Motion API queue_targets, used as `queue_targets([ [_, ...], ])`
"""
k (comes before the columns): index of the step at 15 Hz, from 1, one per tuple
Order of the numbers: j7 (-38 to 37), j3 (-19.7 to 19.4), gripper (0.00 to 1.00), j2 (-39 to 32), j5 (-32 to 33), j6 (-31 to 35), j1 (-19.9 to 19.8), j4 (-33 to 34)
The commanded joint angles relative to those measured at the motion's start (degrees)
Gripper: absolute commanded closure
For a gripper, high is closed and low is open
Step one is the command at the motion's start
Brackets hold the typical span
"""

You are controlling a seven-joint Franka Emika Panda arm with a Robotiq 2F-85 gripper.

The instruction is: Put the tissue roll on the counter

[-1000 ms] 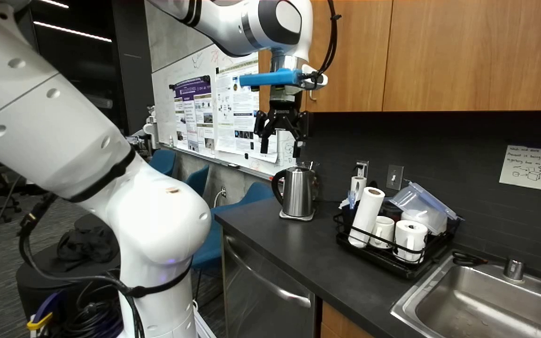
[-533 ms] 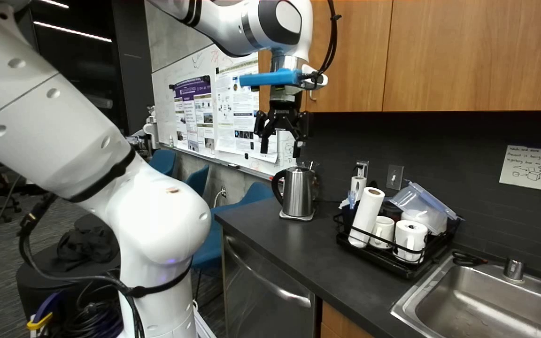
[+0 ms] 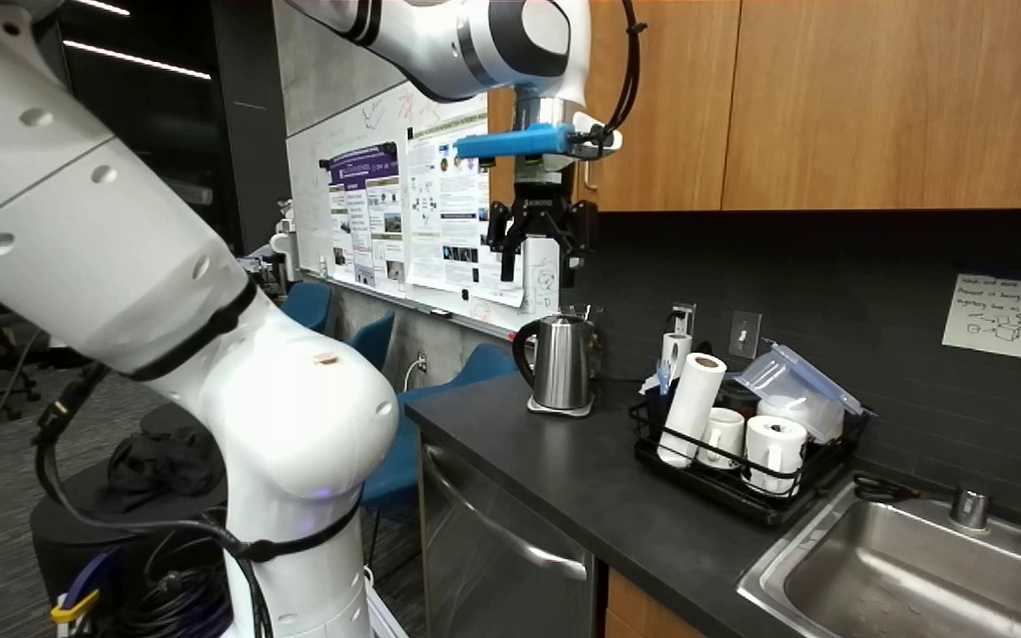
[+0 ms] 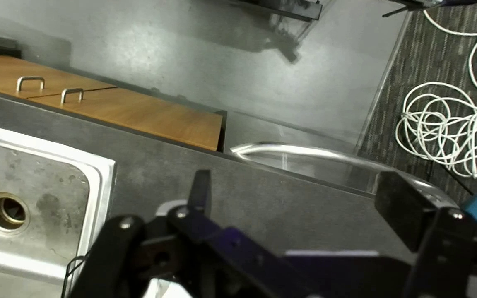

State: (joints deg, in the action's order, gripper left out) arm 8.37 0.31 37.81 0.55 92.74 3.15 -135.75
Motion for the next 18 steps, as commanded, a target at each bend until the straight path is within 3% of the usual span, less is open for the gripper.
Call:
queue_targets([
  [1,-0.58,1.38,0.0,-3.09,0.52,1.92,0.84,3.66],
  [7,2.2,1.98,0.0,-9.09,1.7,6.17,1.54,7.83],
  [18,3.31,2.08,0.0,-26.61,5.54,15.97,0.64,16.82],
])
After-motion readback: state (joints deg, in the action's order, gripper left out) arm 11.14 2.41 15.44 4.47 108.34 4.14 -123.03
